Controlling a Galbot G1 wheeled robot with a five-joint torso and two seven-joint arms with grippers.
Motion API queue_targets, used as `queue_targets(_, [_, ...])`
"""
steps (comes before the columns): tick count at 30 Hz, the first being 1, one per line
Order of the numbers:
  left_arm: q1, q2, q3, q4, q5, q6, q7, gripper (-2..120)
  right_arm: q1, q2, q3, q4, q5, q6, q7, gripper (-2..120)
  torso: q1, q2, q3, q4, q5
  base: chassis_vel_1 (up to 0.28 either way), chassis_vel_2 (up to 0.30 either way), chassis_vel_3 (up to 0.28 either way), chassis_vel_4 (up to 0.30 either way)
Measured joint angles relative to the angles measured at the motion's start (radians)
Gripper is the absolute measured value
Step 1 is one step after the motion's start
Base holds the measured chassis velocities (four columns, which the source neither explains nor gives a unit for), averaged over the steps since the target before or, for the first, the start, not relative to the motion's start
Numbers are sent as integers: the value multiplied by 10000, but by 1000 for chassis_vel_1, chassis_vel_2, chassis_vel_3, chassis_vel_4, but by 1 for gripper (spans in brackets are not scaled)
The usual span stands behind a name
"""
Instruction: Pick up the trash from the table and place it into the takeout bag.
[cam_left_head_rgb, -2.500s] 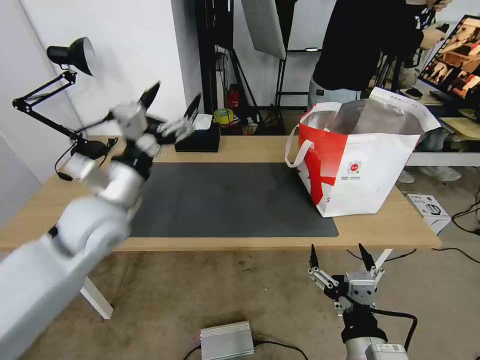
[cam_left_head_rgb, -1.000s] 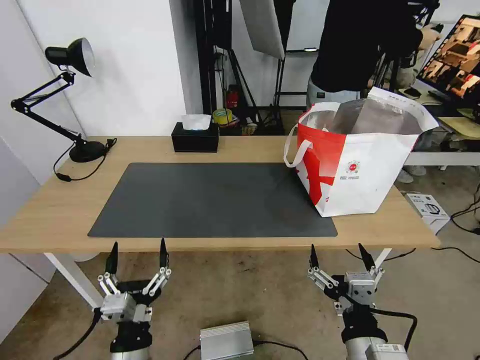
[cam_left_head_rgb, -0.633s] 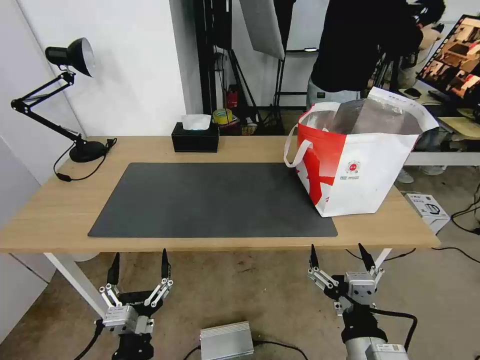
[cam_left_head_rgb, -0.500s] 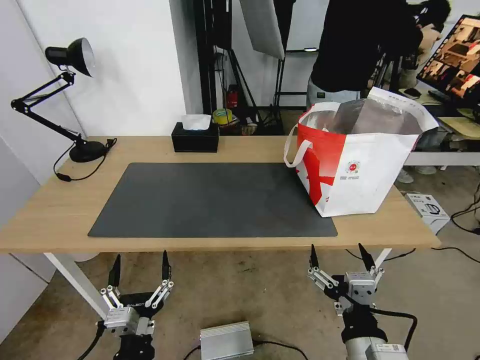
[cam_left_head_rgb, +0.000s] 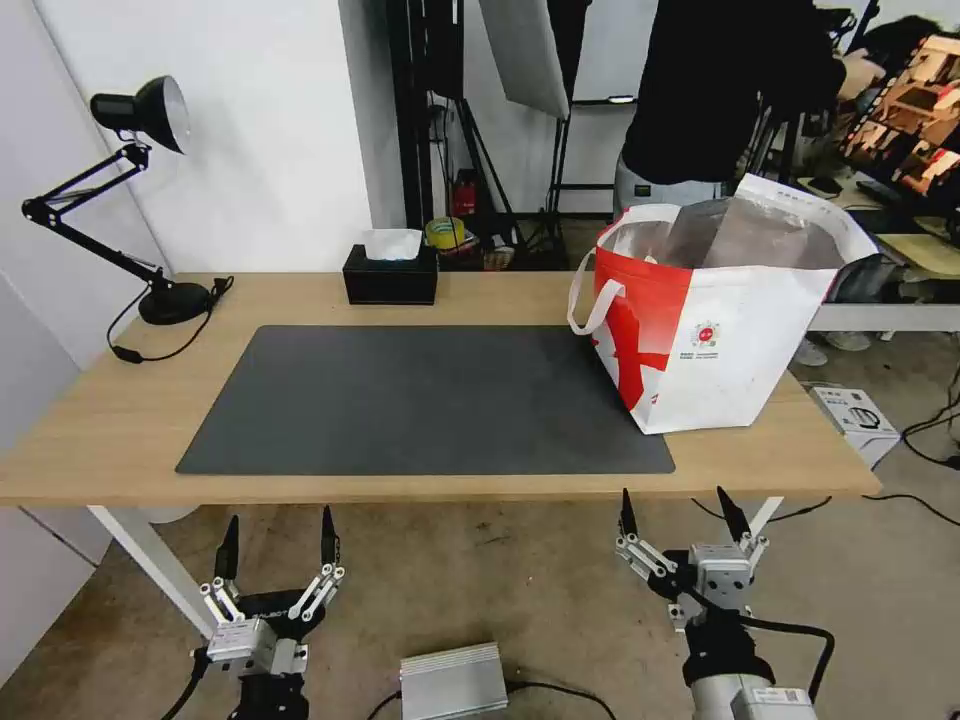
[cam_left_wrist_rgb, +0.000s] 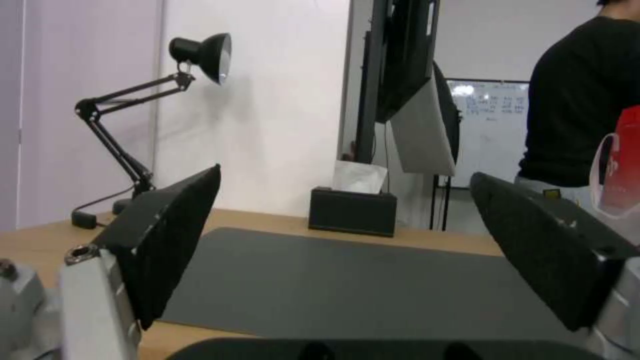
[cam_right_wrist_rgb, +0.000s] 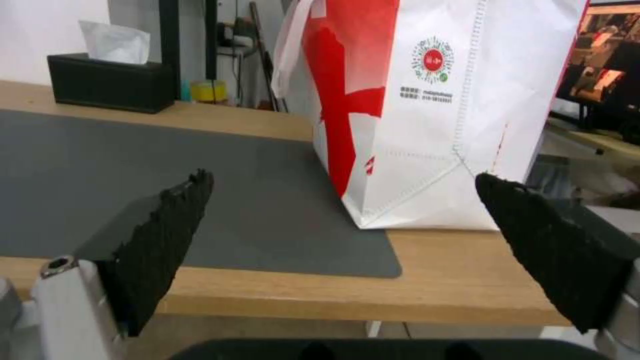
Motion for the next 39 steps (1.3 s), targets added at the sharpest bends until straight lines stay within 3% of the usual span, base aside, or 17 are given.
queue_targets(39, [-4,9,-2,-14,-12,7,4,100,0,0,0,0,0,0,0,100,0,0,0,0,0,0,0,0,0])
